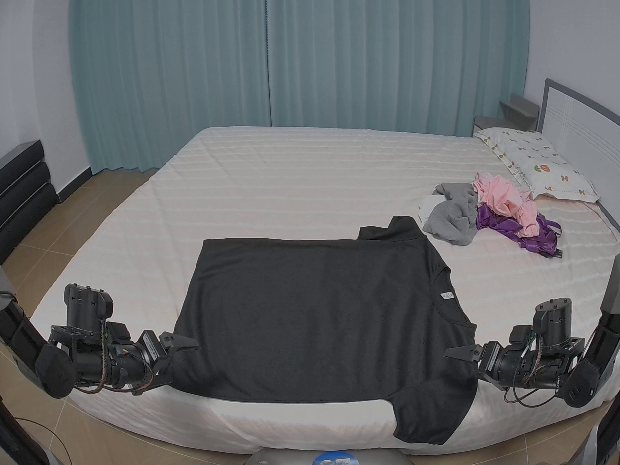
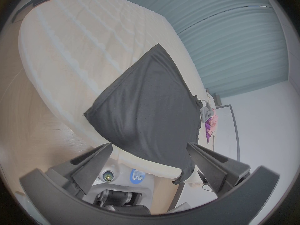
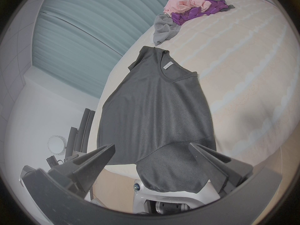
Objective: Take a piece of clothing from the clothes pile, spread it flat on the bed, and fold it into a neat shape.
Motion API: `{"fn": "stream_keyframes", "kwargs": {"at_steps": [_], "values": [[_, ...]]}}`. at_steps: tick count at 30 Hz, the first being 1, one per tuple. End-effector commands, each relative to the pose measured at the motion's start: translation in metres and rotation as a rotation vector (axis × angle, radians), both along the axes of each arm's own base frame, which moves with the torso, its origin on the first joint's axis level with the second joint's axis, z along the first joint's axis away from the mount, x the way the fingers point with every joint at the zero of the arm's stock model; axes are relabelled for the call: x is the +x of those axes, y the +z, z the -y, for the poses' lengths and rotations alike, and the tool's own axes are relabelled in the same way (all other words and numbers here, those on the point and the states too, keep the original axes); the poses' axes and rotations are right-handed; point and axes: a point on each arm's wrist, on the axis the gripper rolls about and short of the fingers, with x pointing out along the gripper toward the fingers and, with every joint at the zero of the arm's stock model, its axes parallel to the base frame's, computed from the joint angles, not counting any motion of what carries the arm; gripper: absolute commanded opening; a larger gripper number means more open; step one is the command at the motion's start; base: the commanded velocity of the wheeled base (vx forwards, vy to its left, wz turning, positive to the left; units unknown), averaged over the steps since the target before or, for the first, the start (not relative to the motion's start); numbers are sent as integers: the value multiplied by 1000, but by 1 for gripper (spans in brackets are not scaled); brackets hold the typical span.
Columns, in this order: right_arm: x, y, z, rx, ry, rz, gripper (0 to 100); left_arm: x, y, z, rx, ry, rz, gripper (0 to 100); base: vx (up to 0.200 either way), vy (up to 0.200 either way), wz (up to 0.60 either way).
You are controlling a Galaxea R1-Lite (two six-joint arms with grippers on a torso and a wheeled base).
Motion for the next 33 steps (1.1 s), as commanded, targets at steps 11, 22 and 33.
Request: {"fn": "stream_keyframes", "kwargs": {"at_steps": [11, 22, 33], "values": [[-1, -6, -2, -7, 13, -30, 100, -1, -32, -7, 83, -57, -95, 100, 0, 0, 0], [-1, -7, -3, -9, 13, -34, 100, 7, -43, -4, 98, -58, -131, 100, 0, 0, 0], [-1, -8, -3, -8, 14, -36, 100, 15, -48, 0, 154, -32, -143, 100, 0, 0, 0]]}}
